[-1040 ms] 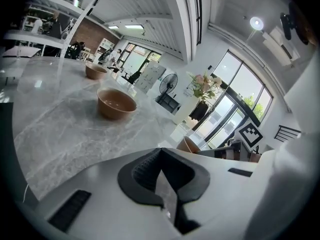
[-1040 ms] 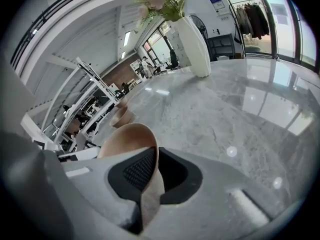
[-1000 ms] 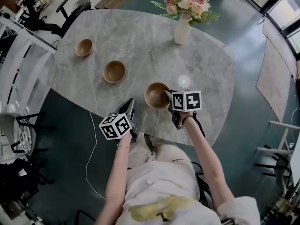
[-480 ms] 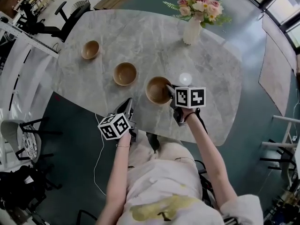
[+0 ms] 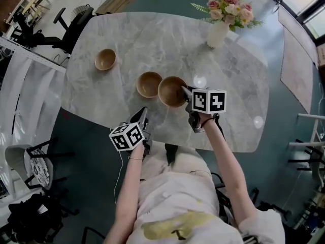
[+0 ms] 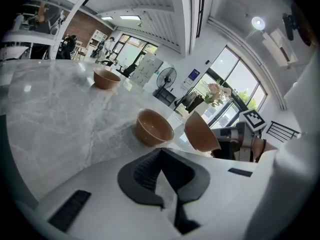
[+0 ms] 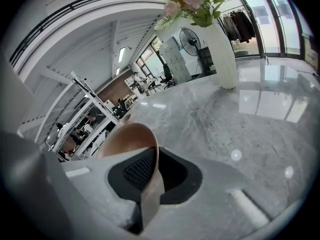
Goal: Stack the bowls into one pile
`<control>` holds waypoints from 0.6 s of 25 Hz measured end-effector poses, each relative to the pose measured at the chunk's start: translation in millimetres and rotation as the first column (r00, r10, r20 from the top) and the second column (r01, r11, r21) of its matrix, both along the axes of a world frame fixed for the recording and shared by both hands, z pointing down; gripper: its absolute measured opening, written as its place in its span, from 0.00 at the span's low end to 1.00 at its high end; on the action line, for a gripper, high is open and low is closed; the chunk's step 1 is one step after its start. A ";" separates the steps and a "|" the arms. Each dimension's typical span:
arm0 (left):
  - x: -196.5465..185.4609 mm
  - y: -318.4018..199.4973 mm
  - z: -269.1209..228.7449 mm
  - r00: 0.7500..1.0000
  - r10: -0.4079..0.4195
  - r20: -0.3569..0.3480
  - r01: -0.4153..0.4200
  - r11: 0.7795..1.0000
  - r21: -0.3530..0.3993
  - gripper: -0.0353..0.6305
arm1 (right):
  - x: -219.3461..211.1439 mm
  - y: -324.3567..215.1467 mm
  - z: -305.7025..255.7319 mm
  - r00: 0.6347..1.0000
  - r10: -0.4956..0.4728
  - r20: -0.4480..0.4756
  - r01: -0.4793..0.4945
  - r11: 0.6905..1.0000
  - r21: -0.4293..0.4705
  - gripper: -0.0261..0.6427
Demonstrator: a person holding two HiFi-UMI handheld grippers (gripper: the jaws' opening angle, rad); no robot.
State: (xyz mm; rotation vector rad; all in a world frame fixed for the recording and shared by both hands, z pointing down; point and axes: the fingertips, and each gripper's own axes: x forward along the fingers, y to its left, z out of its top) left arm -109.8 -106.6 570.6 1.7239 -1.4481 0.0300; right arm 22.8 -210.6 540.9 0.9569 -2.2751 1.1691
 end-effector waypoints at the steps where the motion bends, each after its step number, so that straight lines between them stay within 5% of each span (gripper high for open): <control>1: -4.8 -0.9 0.4 1.000 0.010 -0.001 -0.010 1.000 -0.002 0.05 | -6.0 -1.7 -0.6 1.000 0.007 -0.001 -0.007 1.000 0.003 0.07; 15: -61.7 -25.4 -0.4 0.993 0.118 -0.013 -0.118 0.993 0.005 0.05 | -66.1 -20.0 2.9 0.996 0.071 -0.047 -0.069 0.997 0.031 0.07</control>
